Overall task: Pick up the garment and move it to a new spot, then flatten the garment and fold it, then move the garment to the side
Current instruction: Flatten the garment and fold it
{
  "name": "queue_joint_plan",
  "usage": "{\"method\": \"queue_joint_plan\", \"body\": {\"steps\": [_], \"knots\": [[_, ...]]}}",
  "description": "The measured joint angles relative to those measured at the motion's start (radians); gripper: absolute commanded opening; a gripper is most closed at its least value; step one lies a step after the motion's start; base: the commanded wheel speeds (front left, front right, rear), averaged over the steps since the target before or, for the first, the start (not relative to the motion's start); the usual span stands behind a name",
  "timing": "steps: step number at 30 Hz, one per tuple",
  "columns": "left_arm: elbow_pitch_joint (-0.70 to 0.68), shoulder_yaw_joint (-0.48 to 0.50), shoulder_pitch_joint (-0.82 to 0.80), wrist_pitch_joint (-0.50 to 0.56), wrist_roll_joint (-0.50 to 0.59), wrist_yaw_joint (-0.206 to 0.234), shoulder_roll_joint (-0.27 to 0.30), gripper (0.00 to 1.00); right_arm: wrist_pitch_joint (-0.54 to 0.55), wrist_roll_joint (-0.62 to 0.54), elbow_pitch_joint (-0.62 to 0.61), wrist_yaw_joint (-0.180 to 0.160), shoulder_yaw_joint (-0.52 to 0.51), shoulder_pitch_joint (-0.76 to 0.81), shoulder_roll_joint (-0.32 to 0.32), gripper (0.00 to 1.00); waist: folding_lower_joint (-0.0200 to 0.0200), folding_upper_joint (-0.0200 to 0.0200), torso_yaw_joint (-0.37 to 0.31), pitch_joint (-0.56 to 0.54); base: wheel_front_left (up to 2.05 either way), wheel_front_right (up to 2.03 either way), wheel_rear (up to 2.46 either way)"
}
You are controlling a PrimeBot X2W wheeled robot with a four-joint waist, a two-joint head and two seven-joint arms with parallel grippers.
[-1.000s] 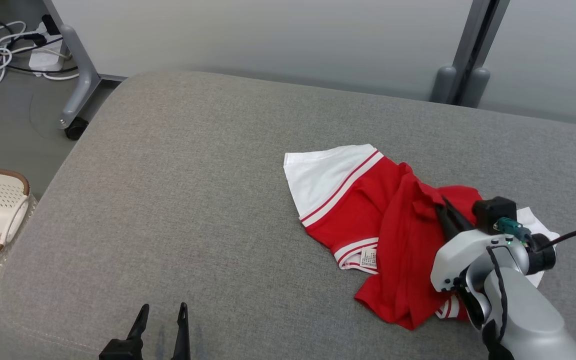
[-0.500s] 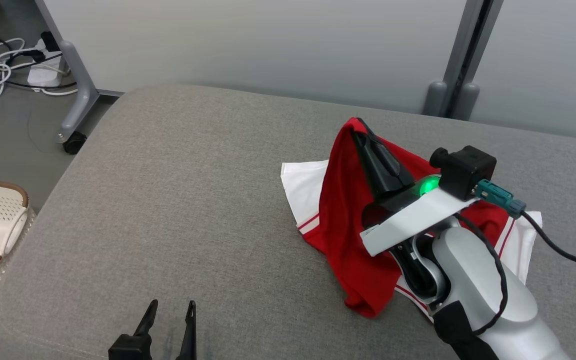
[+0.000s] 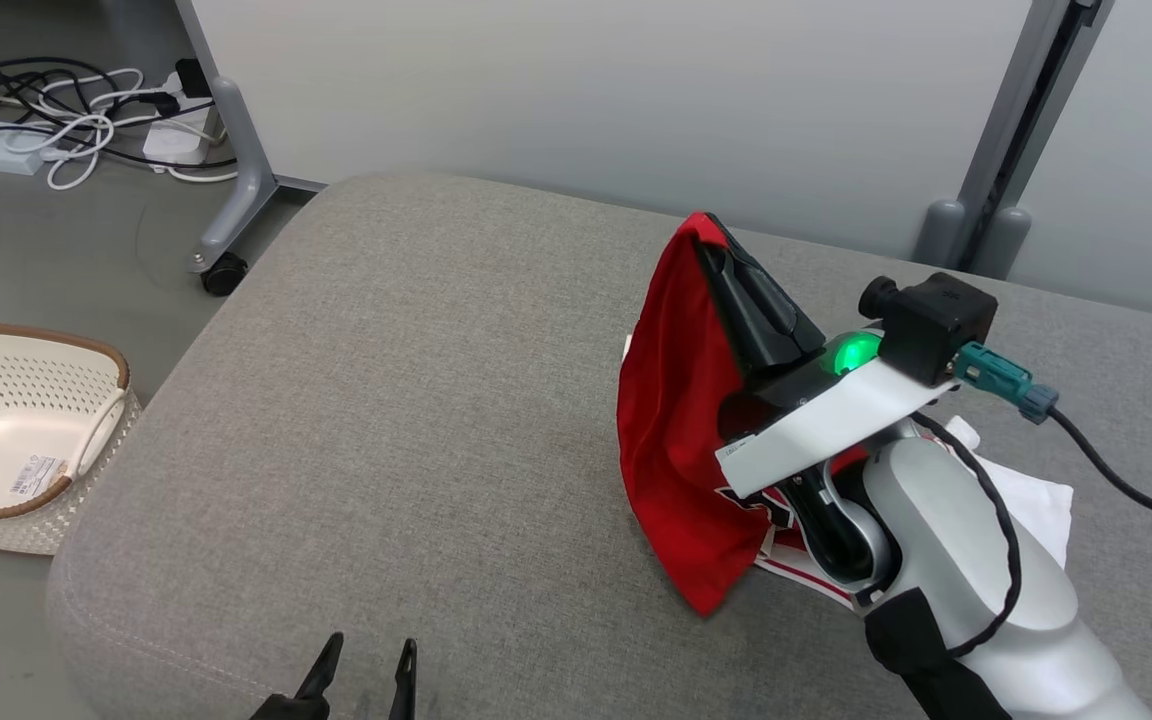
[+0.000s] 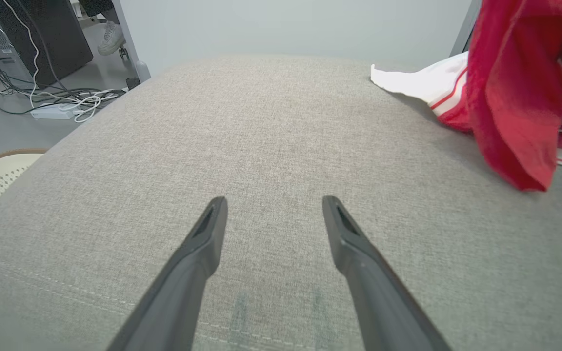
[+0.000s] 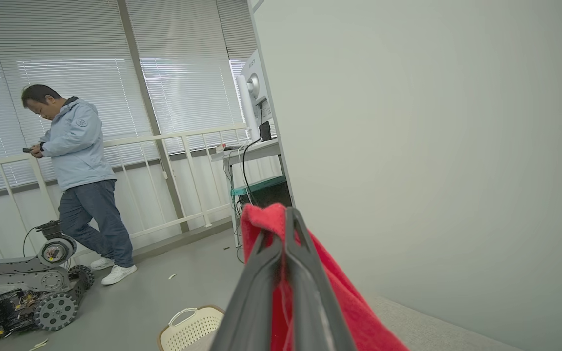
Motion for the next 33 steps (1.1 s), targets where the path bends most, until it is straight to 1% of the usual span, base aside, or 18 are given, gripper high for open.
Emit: {"method": "queue_joint_plan", "body": {"steps": [5,8,10,12,15,16,23,30,33], "knots": [[0.011,-0.008,0.005,0.000,-0.007,-0.003,0.000,1.00,0.000,0.018,-0.016,0.000,0.009,-0.008,-0.001,0.00,0.0000,0.0000,0.012,0.002,0.00,0.00,0.00],[0.011,-0.014,0.000,0.000,-0.016,-0.002,0.000,1.00,0.000,0.015,-0.031,0.000,-0.014,-0.012,-0.001,0.00,0.0000,0.0000,0.017,0.002,0.00,0.00,0.00],[0.011,-0.016,-0.001,0.000,-0.019,0.001,0.000,1.00,0.000,0.005,-0.034,0.000,-0.050,-0.022,0.001,0.00,0.0000,0.0000,0.017,-0.002,0.00,0.00,0.00],[0.012,-0.015,-0.001,0.000,-0.024,0.002,0.000,1.00,0.000,-0.020,-0.024,0.000,-0.095,-0.035,0.000,0.00,0.0000,0.0000,0.014,-0.004,0.00,0.00,0.00],[0.011,-0.015,-0.001,0.000,-0.026,0.008,0.000,1.00,0.000,-0.080,0.025,0.000,-0.177,-0.059,0.000,0.00,0.0000,0.0000,0.006,-0.002,0.00,0.00,0.00],[0.010,-0.015,-0.001,0.000,-0.032,0.008,0.000,1.00,0.000,-0.142,0.065,0.000,-0.229,-0.081,0.000,0.00,0.0000,0.0000,0.002,0.004,0.00,0.00,0.00],[0.006,-0.024,-0.014,0.000,-0.042,0.011,0.000,1.00,0.000,-0.358,0.210,0.000,-0.447,-0.151,-0.001,0.00,0.0000,0.0000,-0.004,0.026,0.00,0.00,0.00],[0.011,-0.032,-0.016,0.000,-0.045,0.012,-0.001,1.00,0.000,-0.529,0.304,0.000,-0.673,-0.177,-0.007,0.00,0.0000,0.0000,0.010,0.036,0.00,0.00,0.00],[0.011,-0.031,-0.017,0.000,-0.047,0.012,0.000,1.00,0.000,-0.577,0.337,0.000,-0.741,-0.186,-0.018,0.00,0.0000,0.0000,0.017,0.043,0.00,0.00,0.00]]}}
